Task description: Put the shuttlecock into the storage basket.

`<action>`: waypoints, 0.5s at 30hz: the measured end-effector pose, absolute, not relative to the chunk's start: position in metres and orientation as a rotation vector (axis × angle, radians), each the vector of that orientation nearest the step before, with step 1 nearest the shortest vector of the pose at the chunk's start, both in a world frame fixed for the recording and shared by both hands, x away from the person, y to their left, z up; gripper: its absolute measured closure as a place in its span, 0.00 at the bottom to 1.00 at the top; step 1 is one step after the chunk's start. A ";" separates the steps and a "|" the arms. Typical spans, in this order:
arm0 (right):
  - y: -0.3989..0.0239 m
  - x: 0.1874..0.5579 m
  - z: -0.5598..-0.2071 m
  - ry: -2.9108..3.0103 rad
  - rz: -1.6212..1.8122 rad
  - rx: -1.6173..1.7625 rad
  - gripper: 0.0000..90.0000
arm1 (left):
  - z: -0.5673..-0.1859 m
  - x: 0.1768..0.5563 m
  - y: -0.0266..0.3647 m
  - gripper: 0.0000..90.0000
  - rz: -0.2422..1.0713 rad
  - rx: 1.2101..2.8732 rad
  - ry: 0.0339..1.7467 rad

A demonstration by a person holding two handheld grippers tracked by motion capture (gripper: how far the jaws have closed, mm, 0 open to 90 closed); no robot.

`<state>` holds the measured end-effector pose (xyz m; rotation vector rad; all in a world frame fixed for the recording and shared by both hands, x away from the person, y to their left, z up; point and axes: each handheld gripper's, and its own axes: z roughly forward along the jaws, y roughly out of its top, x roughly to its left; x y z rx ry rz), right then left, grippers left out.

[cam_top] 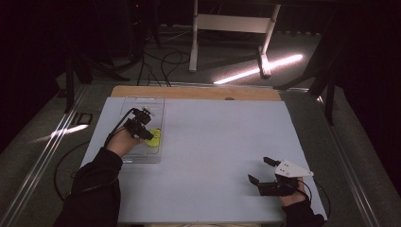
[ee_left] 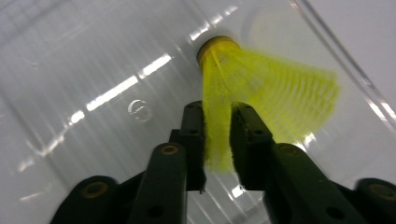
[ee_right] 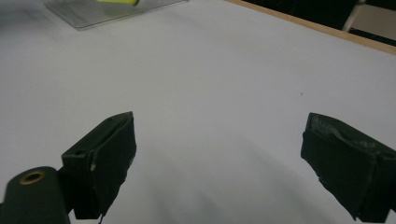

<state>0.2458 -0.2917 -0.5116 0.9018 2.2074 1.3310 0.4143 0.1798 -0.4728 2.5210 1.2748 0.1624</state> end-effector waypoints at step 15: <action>-0.292 0.245 -0.510 2.202 1.326 0.894 0.12 | -0.438 0.402 0.172 0.15 0.293 2.488 1.278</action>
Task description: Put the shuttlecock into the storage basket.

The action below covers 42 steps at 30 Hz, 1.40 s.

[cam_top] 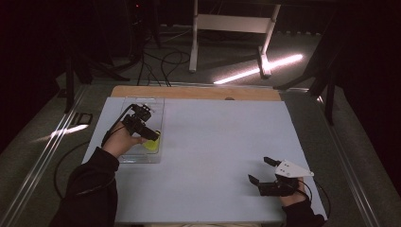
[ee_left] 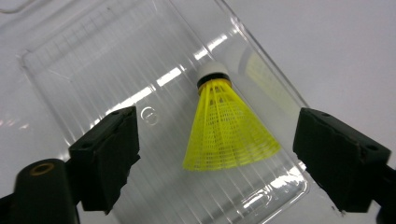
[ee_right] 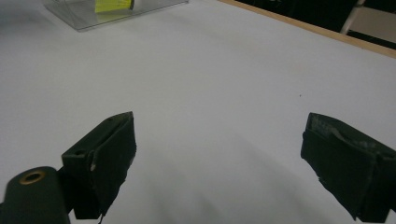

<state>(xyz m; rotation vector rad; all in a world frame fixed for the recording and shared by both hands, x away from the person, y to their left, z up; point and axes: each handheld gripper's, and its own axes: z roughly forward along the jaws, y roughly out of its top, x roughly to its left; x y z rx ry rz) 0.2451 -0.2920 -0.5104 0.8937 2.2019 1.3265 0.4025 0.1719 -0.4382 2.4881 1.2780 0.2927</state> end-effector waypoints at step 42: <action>-0.292 0.245 -0.510 2.199 1.325 0.893 0.12 | -0.396 0.383 0.110 0.00 0.175 2.435 0.847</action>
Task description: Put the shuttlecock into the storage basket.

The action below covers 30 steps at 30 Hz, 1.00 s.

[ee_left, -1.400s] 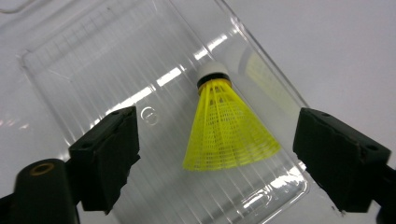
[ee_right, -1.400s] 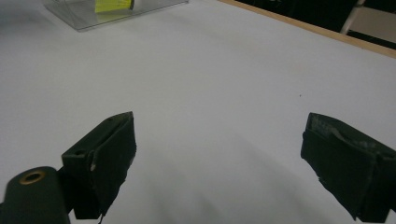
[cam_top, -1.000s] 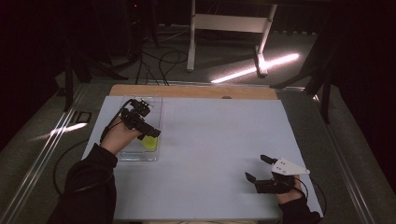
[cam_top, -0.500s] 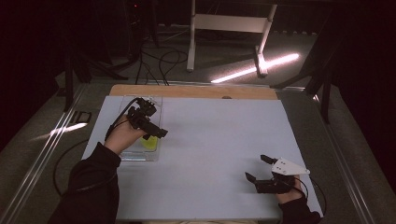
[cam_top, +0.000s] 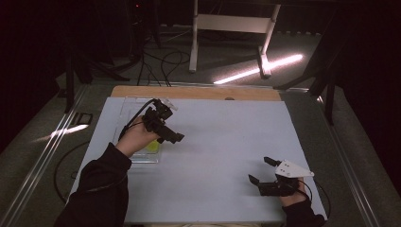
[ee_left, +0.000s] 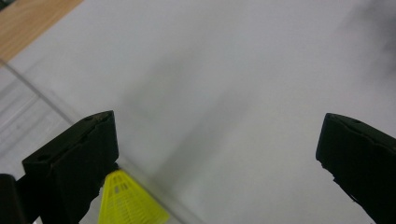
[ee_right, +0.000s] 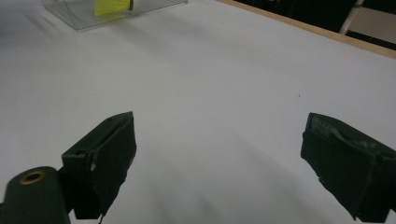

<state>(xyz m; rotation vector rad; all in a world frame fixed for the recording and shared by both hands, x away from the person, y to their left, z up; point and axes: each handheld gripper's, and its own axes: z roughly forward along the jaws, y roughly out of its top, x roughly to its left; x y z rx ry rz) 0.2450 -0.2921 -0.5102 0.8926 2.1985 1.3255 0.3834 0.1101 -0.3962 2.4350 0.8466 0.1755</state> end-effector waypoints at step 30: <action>-0.292 0.244 -0.510 2.197 1.330 0.893 0.12 | -0.407 0.347 0.051 0.00 0.032 2.395 0.485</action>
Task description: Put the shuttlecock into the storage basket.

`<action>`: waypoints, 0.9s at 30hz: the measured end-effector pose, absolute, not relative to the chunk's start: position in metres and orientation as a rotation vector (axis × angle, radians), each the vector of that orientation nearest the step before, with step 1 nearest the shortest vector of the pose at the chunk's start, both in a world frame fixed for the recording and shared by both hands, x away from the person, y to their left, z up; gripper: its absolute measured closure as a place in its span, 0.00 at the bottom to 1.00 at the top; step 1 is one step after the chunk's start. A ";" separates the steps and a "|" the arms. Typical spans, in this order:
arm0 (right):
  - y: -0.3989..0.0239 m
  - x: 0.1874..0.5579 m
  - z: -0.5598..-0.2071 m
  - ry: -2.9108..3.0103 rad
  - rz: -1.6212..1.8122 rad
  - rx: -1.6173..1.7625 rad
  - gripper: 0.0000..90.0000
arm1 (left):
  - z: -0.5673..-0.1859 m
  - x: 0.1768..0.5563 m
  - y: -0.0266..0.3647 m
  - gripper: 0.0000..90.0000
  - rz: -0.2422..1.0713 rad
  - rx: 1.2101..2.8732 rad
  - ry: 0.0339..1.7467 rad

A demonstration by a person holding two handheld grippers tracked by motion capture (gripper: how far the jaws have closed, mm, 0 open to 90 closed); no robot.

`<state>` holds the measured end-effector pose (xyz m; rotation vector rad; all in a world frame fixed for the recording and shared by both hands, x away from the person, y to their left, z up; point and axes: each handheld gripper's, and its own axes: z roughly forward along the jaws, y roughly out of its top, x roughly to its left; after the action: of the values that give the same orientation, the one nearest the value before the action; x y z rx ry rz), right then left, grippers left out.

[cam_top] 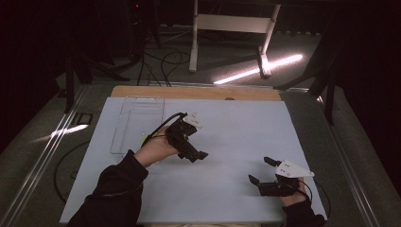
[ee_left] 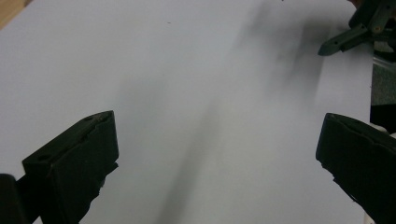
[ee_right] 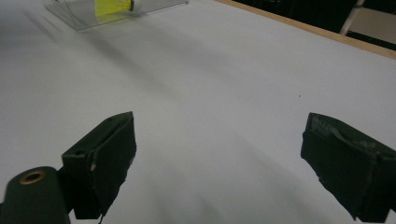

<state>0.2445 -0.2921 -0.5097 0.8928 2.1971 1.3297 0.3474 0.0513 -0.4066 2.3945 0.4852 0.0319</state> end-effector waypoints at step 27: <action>-0.292 0.244 -0.509 2.198 1.328 0.886 0.12 | -0.459 0.322 0.064 0.00 -0.064 2.349 0.404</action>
<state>0.2441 -0.2923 -0.5089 0.8860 2.1983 1.3284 0.3217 0.0639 -0.4585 2.3494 0.4035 -0.0639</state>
